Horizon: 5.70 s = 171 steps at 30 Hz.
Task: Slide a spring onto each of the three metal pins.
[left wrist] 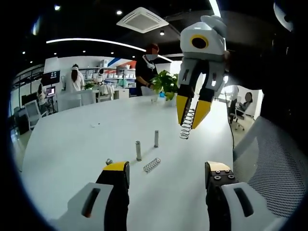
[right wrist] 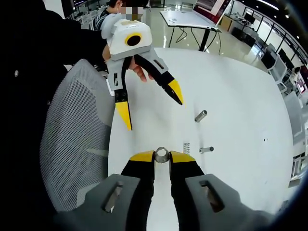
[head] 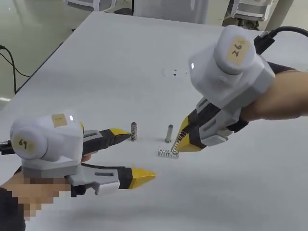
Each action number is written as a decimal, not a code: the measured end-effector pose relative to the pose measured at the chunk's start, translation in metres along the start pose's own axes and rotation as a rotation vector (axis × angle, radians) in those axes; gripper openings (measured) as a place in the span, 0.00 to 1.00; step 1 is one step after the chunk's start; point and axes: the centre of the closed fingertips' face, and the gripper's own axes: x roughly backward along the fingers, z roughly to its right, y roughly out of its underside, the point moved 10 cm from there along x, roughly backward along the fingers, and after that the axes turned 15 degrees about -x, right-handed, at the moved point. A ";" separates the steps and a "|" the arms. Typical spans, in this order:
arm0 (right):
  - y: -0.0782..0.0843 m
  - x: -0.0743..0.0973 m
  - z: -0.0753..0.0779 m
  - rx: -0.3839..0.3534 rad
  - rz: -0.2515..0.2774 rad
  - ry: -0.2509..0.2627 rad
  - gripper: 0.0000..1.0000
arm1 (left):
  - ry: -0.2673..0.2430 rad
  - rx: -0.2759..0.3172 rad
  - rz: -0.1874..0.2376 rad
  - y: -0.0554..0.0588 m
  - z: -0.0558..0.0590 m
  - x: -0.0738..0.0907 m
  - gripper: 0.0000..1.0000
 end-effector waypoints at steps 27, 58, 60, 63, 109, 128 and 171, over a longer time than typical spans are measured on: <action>-0.007 -0.017 0.078 -0.115 0.013 0.150 0.13 | -0.067 0.027 -0.041 0.010 -0.006 0.015 0.80; -0.004 -0.056 0.103 -0.167 -0.036 0.118 0.13 | -0.088 0.020 -0.070 0.018 -0.013 0.023 0.81; -0.004 -0.057 0.103 -0.168 -0.040 0.115 0.13 | -0.088 0.022 -0.069 0.018 -0.013 0.023 0.81; -0.002 -0.061 0.104 -0.171 -0.042 0.115 0.13 | -0.088 0.022 -0.070 0.019 -0.013 0.023 0.80; 0.014 -0.100 0.102 -0.216 -0.077 0.111 0.13 | -0.075 0.021 -0.082 0.014 -0.015 0.020 0.79; 0.017 -0.102 0.104 -0.213 -0.089 0.111 0.14 | -0.073 0.022 -0.087 0.015 -0.013 0.020 0.79; 0.026 -0.059 0.086 -0.224 -0.021 0.136 0.27 | -0.065 0.016 -0.080 0.013 -0.014 0.016 0.78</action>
